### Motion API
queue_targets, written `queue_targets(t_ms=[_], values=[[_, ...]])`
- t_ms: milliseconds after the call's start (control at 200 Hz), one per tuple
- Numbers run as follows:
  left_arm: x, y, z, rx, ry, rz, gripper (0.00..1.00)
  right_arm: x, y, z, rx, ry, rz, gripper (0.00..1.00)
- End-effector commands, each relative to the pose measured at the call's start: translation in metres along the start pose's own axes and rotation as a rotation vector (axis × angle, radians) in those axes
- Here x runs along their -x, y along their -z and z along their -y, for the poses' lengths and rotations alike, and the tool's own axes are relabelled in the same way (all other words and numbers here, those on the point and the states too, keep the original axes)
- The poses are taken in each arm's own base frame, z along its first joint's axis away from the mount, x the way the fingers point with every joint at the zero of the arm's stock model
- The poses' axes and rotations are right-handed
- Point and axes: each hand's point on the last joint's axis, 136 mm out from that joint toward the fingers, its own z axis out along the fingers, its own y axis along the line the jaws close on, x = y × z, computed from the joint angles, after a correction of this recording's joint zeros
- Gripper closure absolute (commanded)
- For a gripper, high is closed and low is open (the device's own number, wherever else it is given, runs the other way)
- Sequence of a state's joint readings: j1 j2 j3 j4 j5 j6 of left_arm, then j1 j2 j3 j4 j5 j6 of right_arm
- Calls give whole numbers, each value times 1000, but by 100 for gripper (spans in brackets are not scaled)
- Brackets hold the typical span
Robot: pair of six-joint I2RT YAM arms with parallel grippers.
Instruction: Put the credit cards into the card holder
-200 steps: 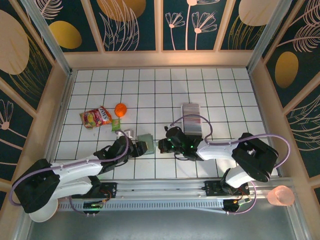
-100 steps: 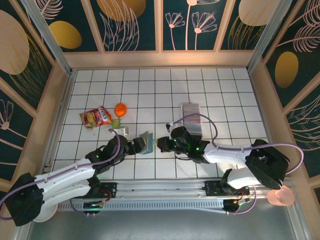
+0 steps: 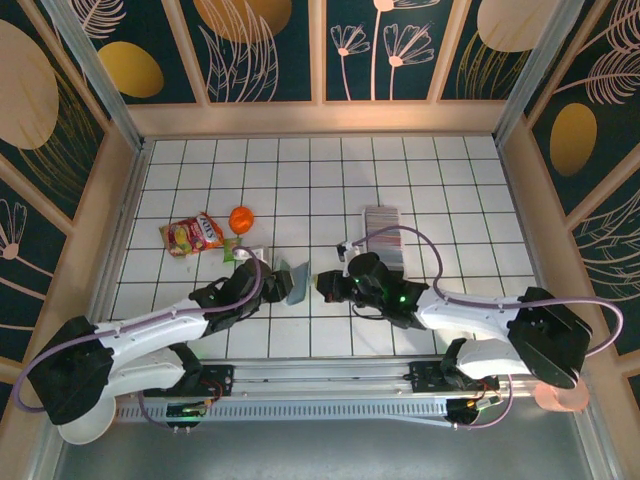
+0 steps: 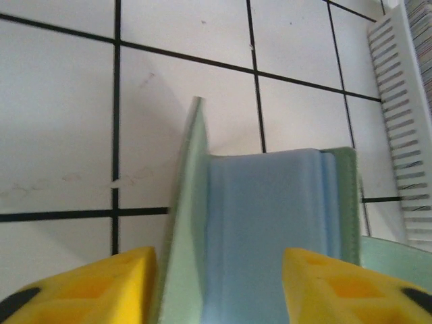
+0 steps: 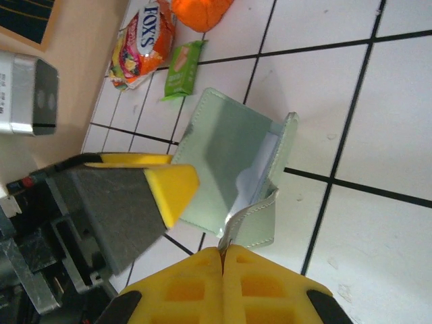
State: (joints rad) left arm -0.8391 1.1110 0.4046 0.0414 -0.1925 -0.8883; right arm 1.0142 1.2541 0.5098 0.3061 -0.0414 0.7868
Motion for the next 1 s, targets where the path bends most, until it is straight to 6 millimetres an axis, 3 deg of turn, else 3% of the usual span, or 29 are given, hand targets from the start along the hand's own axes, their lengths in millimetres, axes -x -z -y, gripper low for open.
queue_targets(t_ms=[0,130,390,455,525,731,996], values=[[0,3,-18,50,5,43,59,-2,5,25,-80,-1,9,100],[-11,2,-24,25,28,35,74,-1,7,42,-126,-3,8,100],[-23,-3,-28,27,45,-8,91,6,13,69,-230,-10,-2,100],[-29,-5,-29,21,61,-33,91,11,18,71,-276,12,0,82],[-34,-6,-30,12,81,-53,92,18,23,63,-308,51,6,68],[-43,-4,-23,-58,142,-84,95,32,39,26,-343,139,33,61],[-43,0,-25,-94,228,-59,98,13,3,-30,-73,68,-37,60]])
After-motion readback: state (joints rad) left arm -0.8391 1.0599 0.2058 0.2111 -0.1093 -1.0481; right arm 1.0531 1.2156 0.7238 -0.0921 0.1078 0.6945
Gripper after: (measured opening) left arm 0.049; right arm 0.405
